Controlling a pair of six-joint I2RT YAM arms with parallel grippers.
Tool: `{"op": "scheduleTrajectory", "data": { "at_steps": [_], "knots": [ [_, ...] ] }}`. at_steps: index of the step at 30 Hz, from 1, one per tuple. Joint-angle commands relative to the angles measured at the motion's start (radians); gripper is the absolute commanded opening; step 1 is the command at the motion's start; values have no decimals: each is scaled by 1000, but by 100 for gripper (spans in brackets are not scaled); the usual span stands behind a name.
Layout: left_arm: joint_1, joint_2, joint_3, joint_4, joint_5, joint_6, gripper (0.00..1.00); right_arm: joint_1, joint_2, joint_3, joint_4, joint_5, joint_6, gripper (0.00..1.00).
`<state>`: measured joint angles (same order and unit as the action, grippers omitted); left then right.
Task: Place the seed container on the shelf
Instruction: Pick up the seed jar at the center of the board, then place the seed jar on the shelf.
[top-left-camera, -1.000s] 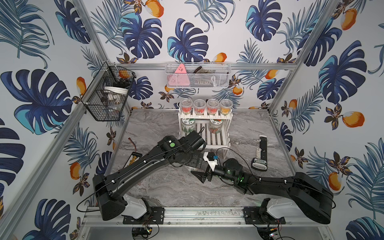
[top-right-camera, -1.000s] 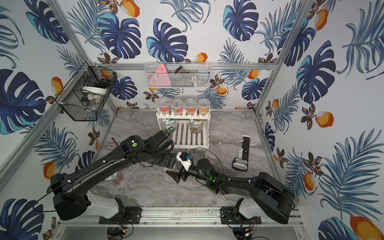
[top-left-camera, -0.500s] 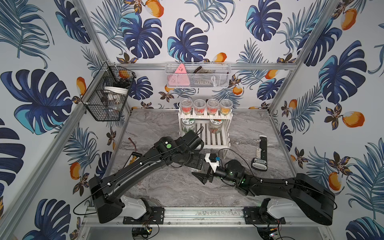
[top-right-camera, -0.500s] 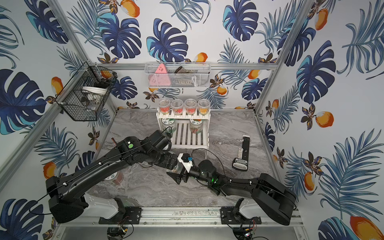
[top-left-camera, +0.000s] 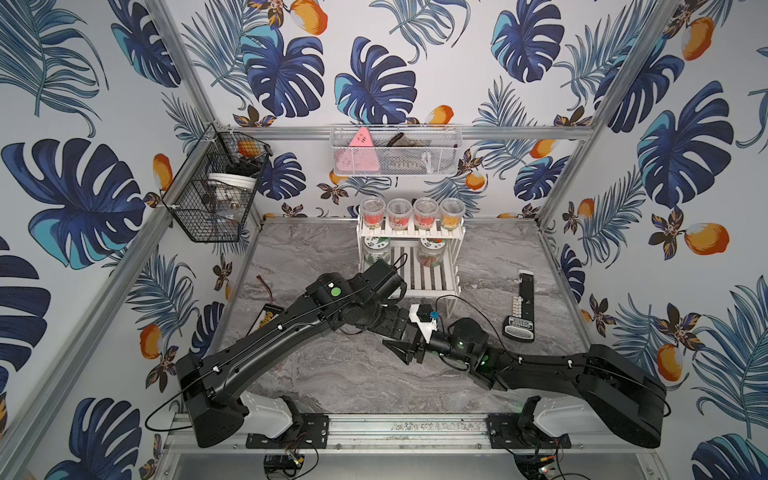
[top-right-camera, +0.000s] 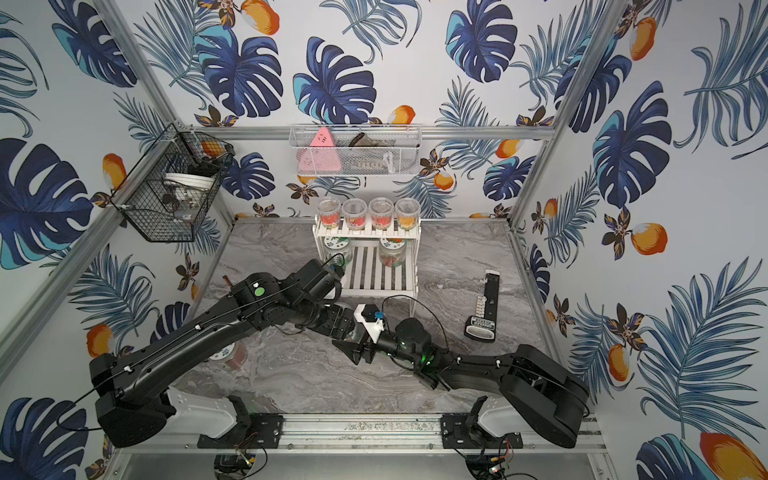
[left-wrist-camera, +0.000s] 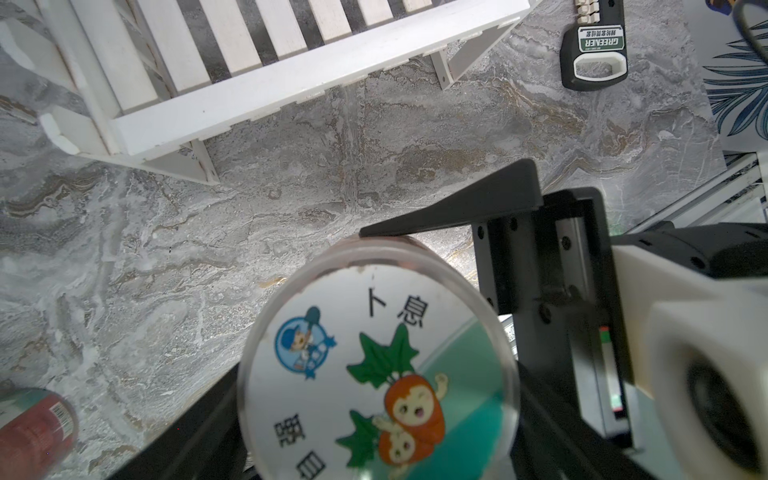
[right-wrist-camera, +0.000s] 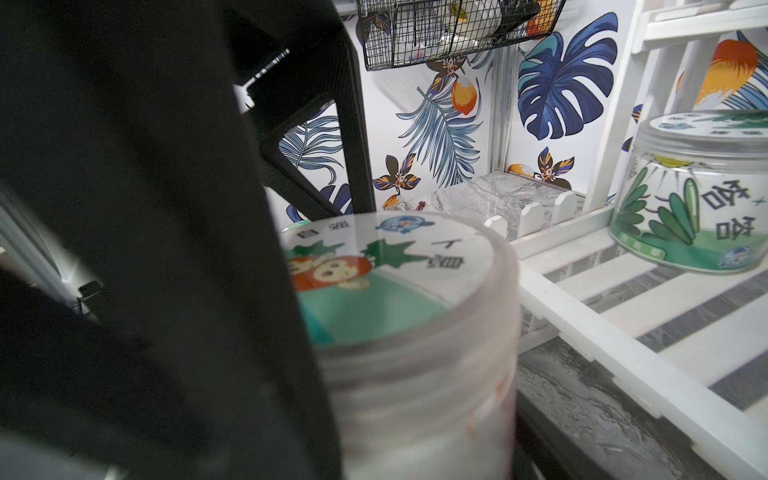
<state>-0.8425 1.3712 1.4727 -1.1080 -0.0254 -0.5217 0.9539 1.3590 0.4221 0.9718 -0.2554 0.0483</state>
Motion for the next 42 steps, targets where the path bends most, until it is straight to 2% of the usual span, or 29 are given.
{"op": "scheduleTrajectory", "data": {
  "at_steps": [1,13,20,26,32,42],
  "knots": [
    [0,-17,-2,40,-14,12,98,1,8,4,30,-6,27,86],
    [33,-133,-57,110,-96,-48,99,-1,89,36,81,89,29,83],
    [167,-265,-126,118,-212,-107,99,-22,135,136,5,176,43,83],
    [280,-300,-219,137,-187,-120,99,-37,192,247,-99,275,31,83],
    [354,-343,-348,199,-185,-130,99,-46,244,340,-186,363,26,83],
    [389,-380,-443,238,-167,-122,99,-71,339,467,-233,430,23,83]
  ]
}}
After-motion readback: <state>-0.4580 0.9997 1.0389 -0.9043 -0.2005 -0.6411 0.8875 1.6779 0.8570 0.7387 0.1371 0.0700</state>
